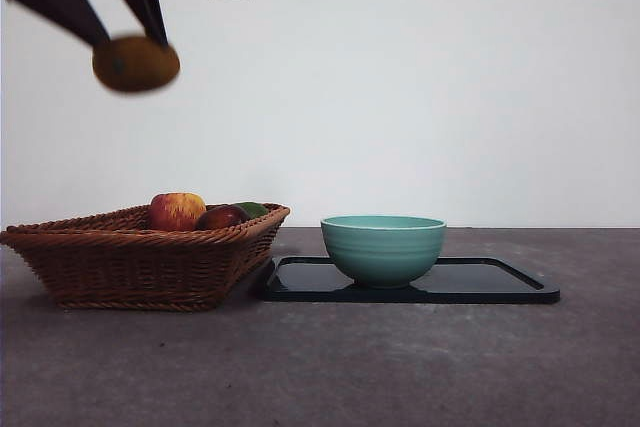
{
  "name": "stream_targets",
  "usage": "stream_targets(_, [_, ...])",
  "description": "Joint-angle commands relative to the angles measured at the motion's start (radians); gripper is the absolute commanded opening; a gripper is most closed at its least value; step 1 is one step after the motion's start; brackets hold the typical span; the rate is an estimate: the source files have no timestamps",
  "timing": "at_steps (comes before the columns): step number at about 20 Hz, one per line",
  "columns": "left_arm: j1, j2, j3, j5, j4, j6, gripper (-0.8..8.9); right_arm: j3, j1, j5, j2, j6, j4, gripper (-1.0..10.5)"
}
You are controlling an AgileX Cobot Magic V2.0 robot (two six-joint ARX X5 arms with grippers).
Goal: Pick up the wifruite, put it on the bowl, pick up the plate, put it on desk
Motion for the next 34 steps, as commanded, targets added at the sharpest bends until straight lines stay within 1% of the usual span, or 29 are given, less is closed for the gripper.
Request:
stream_targets(1, [0.007,0.042,-0.061,-0.013,0.088,-0.01,1.54,0.005,0.006,0.004,0.002,-0.004,0.009,2.4])
stream_targets(3, [0.013,0.079,-0.101,-0.014,0.143,-0.003,1.54,0.005,0.006,0.004,0.002,-0.002,0.009,2.4])
stream_targets(5, [0.021,0.134,-0.105,-0.015,0.162,0.001,1.54,0.005,0.006,0.004,0.002,0.0,0.009,2.4])
stream_targets(9, [0.03,0.248,-0.105,-0.015,0.235,0.034,1.54,0.005,0.006,0.004,0.002,0.004,0.008,2.4])
stream_targets(11, [0.033,0.305,-0.105,-0.015,0.254,0.051,1.54,0.005,0.006,0.004,0.002,0.004,0.008,2.4])
stream_targets(17, [0.034,0.41,-0.105,-0.015,0.258,0.051,1.55,0.005,0.006,0.023,0.002,0.011,0.009,2.4])
stream_targets(18, [0.034,0.41,-0.105,-0.015,0.259,0.051,1.58,0.005,0.006,0.023,0.002,0.011,0.008,2.4])
stream_targets(19, [0.034,0.41,-0.105,-0.015,0.259,0.051,2.07,0.005,0.006,0.023,0.002,0.011,0.009,2.4])
stream_targets(20, [0.034,0.41,-0.105,-0.015,0.255,0.05,2.85,0.005,0.006,0.023,0.002,0.011,0.009,2.4])
stream_targets(21, [0.034,0.41,-0.105,-0.014,0.251,0.05,3.2,0.005,0.006,0.023,0.002,0.011,0.009,2.4])
stream_targets(26, [0.032,0.378,-0.1,-0.014,0.25,0.051,3.22,0.005,0.006,0.023,0.002,0.011,0.009,2.4])
stream_targets(29, [0.032,0.297,-0.1,-0.014,0.242,0.055,3.22,0.005,0.006,0.023,0.002,0.011,0.009,2.4])
stream_targets(31, [0.03,0.224,-0.1,-0.007,0.188,0.064,3.22,0.005,0.006,0.023,0.002,0.011,0.009,2.4])
stream_targets(33, [0.026,0.143,-0.1,0.041,0.113,0.088,3.21,0.005,0.006,0.027,0.002,0.01,0.012,2.4])
stream_targets(34, [0.024,0.093,-0.1,0.091,0.081,0.103,3.21,0.005,0.006,0.031,0.002,0.01,0.02,2.4])
